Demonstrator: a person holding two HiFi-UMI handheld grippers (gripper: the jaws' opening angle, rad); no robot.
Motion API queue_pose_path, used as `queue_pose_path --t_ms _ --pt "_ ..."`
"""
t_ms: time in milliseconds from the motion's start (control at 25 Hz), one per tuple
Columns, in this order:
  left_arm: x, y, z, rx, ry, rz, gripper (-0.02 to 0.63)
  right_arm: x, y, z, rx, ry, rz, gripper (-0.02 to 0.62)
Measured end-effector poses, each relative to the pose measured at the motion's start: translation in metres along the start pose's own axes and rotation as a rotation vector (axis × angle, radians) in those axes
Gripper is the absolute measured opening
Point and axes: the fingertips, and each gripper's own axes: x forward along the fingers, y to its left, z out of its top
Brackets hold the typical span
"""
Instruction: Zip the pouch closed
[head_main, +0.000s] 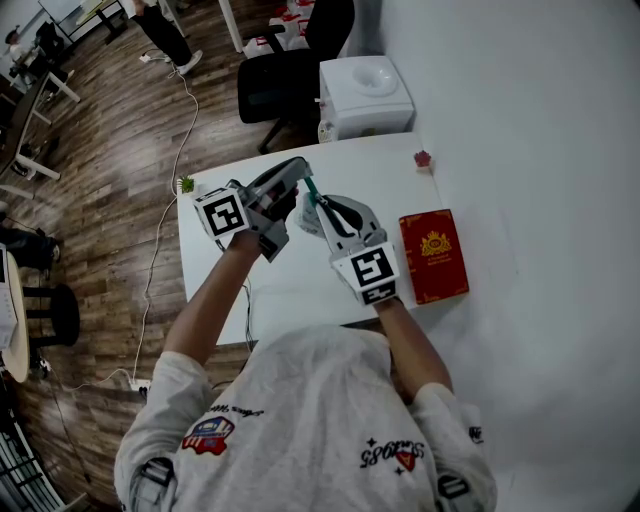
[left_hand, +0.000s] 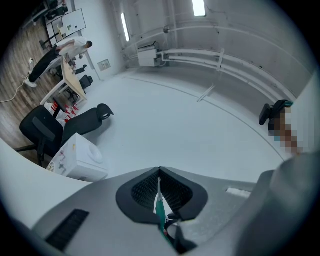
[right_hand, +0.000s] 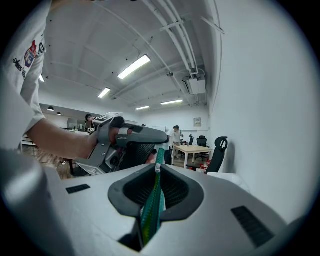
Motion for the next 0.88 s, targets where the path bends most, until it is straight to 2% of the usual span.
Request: queue_pose_path --t_ms 200,880 --pt "0.000 0.001 0.001 0.018 0.003 0.002 0.003 -0.005 0.000 -0.008 0.005 0.005 0.003 0.037" --pt "0.000 0.004 -0.001 0.004 0.008 0.000 0.003 -0.012 0.002 -0.015 0.012 0.025 -0.001 0.037"
